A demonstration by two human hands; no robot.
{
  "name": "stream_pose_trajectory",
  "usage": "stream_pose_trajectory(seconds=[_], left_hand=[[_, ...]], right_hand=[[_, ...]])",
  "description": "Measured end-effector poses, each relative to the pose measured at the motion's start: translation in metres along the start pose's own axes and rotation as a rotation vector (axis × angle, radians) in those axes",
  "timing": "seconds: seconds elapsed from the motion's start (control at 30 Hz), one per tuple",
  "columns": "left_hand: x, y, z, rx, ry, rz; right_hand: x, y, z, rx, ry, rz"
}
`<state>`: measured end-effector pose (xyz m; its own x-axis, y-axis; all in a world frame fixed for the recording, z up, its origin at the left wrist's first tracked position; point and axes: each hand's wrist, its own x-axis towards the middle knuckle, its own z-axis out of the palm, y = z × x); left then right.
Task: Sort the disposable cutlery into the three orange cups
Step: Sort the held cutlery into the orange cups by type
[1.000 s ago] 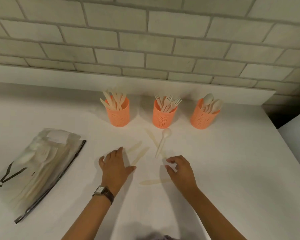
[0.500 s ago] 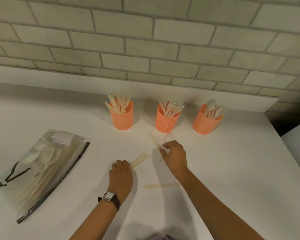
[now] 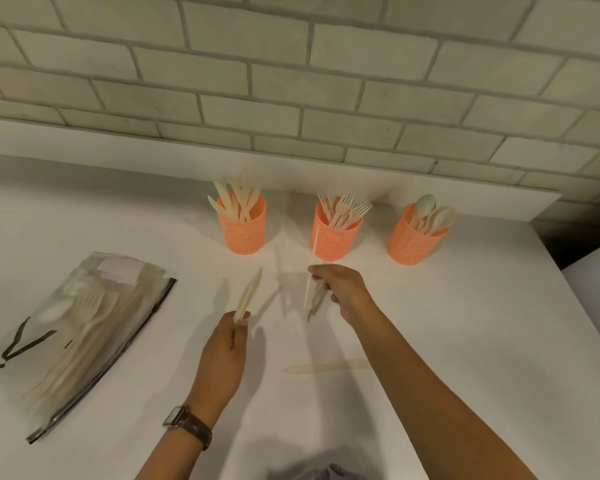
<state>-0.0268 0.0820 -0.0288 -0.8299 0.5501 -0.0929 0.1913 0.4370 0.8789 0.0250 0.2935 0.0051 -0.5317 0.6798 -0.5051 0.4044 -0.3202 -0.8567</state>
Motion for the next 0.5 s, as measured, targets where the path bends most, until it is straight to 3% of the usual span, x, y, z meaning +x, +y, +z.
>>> stream_pose_trajectory(seconds=[0.1,0.17,0.3,0.4,0.5], left_hand=[[-0.001,0.004,-0.001,-0.031,0.035,-0.037],[0.001,0.004,-0.001,-0.044,0.042,-0.069],[0.003,0.004,0.001,-0.070,0.021,-0.112],[0.004,0.005,0.002,-0.078,0.011,-0.127],[0.004,0.008,0.002,-0.088,0.013,-0.131]], right_hand=[[-0.020,-0.003,-0.021,0.217,-0.130,-0.009],[-0.036,-0.004,-0.035,0.163,-0.170,-0.082],[-0.063,0.016,-0.053,-0.378,-0.163,-0.310],[-0.073,0.044,-0.047,-0.867,-0.274,-0.408],[-0.082,0.066,-0.031,-1.071,-0.216,-0.491]])
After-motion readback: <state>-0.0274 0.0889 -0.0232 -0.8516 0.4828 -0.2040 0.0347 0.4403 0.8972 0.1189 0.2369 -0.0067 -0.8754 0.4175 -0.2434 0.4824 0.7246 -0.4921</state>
